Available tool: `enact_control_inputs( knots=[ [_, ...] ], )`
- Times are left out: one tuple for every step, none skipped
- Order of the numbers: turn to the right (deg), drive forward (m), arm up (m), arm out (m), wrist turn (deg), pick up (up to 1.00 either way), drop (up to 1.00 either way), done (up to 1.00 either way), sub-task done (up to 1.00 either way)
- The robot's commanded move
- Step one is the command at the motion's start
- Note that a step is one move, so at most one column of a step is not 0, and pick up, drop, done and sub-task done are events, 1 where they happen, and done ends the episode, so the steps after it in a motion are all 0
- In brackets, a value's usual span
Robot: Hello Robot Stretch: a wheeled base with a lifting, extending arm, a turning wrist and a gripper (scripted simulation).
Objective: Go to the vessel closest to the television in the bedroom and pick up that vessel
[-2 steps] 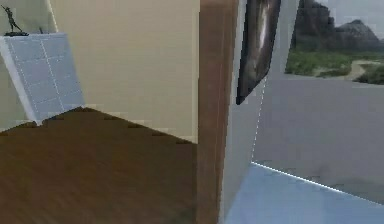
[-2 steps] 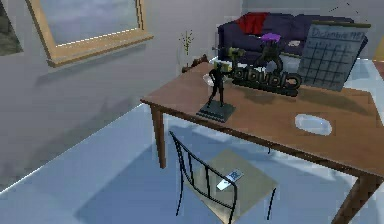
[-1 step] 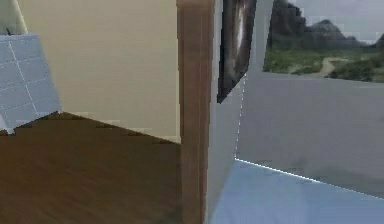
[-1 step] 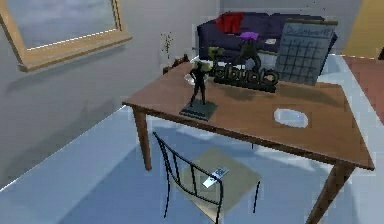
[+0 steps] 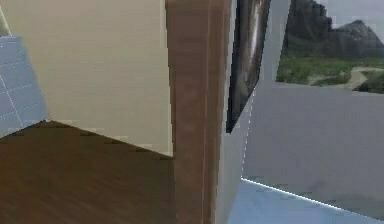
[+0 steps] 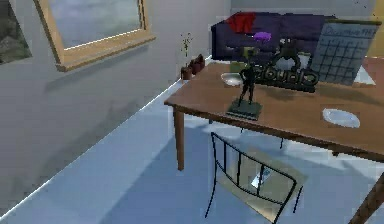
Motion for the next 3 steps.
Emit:
enact_control_inputs(
  knots=[
    [-45.0,0.00,0.00,0.00,0.0,0.00,0.00,0.00,0.00],
    [-24.0,0.00,0.00,0.00,0.0,0.00,0.00,0.00,0.00],
    [0.0,0.90,0.00,0.00,0.0,0.00,0.00,0.00,0.00]
  ],
)
